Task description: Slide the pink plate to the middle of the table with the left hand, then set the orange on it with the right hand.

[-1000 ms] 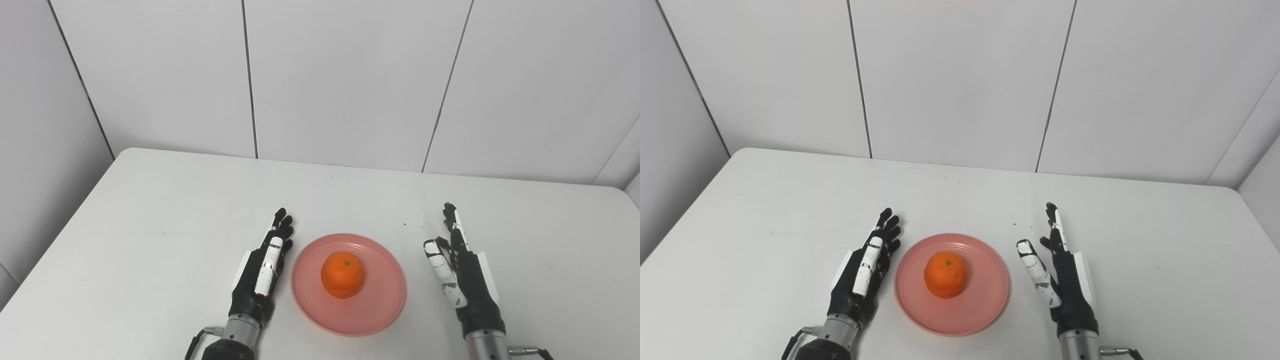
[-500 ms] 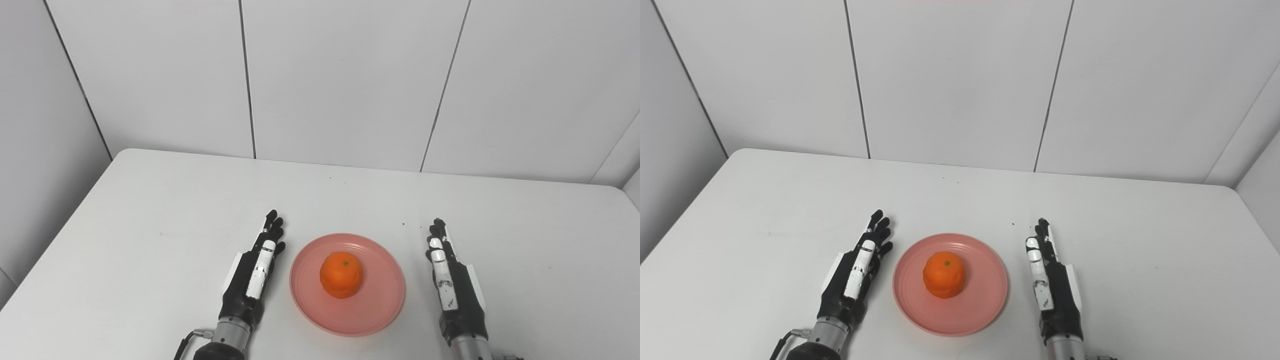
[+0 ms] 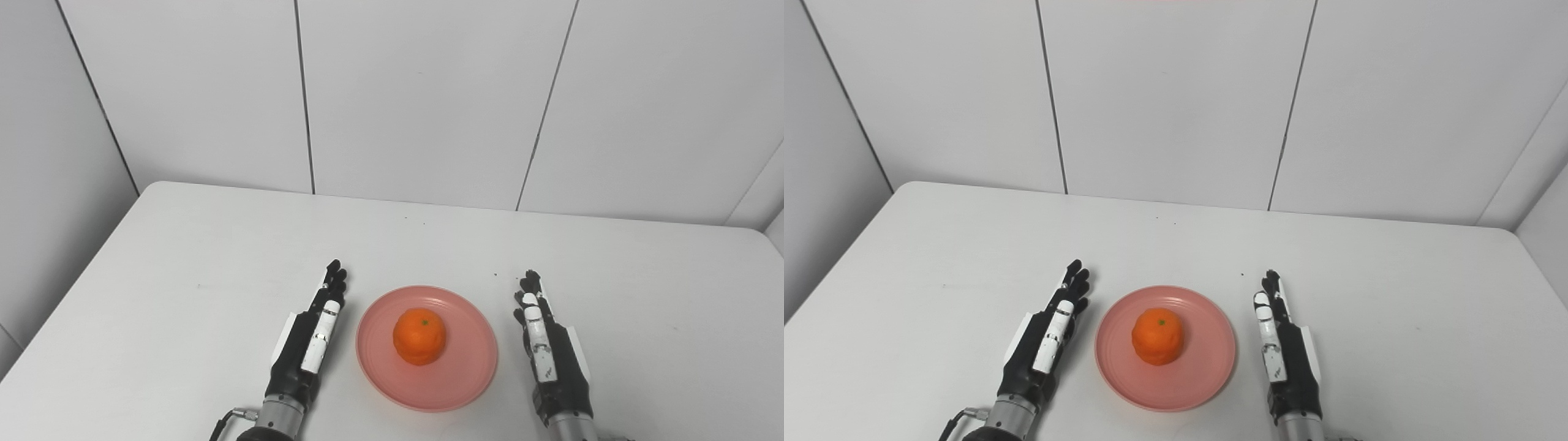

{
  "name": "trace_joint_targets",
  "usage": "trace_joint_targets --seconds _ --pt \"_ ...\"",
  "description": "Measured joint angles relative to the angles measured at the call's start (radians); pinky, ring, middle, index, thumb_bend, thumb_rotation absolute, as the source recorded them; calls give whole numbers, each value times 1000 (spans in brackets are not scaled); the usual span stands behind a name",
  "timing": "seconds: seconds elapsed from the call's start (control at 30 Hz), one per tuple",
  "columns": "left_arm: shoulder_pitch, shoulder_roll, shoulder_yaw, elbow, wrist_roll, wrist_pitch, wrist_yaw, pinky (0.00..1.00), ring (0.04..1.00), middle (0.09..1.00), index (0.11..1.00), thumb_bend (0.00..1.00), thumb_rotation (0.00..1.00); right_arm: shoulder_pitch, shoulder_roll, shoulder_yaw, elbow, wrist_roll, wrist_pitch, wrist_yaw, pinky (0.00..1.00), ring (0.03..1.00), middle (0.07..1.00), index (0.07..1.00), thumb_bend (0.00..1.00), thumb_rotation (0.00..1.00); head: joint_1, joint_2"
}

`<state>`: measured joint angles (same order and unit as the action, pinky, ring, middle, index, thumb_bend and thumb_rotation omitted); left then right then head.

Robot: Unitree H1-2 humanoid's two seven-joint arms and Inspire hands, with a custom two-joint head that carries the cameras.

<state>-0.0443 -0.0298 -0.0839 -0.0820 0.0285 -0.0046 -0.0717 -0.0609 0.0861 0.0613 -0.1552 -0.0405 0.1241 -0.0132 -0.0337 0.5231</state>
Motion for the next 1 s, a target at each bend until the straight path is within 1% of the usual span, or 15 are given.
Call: trace_joint_targets --seconds 0.1,0.23,0.33,0.5,0.83,1.0 --pt "0 0 -3 -16 5 14 0 1000 1000 1000 1000 402 1000 0 0 1 -5 -1 10 0 999 984 1000 1000 226 1000 0 -6" --pt "1 0 -13 -23 55 20 14 1000 1000 1000 1000 366 1000 1 -1 1 -26 -2 40 0 1000 993 1000 1000 220 1000 3 -12" --pt "1 0 -15 -31 83 20 22 1000 1000 1000 1000 367 1000 1 -6 1 -31 0 43 1 1000 995 1000 1000 233 1000 5 -15" --pt "1 0 -15 -39 87 20 22 1000 1000 1000 1000 363 1000 1 -12 -1 -31 11 43 1 1000 995 1000 1000 270 1000 3 -18" --pt "0 9 -19 -39 132 21 30 1000 1000 1000 1000 393 1000 1 -12 -3 -31 23 43 -1 1000 991 1000 1000 277 1000 3 -20" --pt "0 14 -28 -38 126 34 16 1000 1000 1000 1000 447 1000 1 -14 -7 -31 25 44 0 1000 993 1000 1000 270 1000 9 -20"
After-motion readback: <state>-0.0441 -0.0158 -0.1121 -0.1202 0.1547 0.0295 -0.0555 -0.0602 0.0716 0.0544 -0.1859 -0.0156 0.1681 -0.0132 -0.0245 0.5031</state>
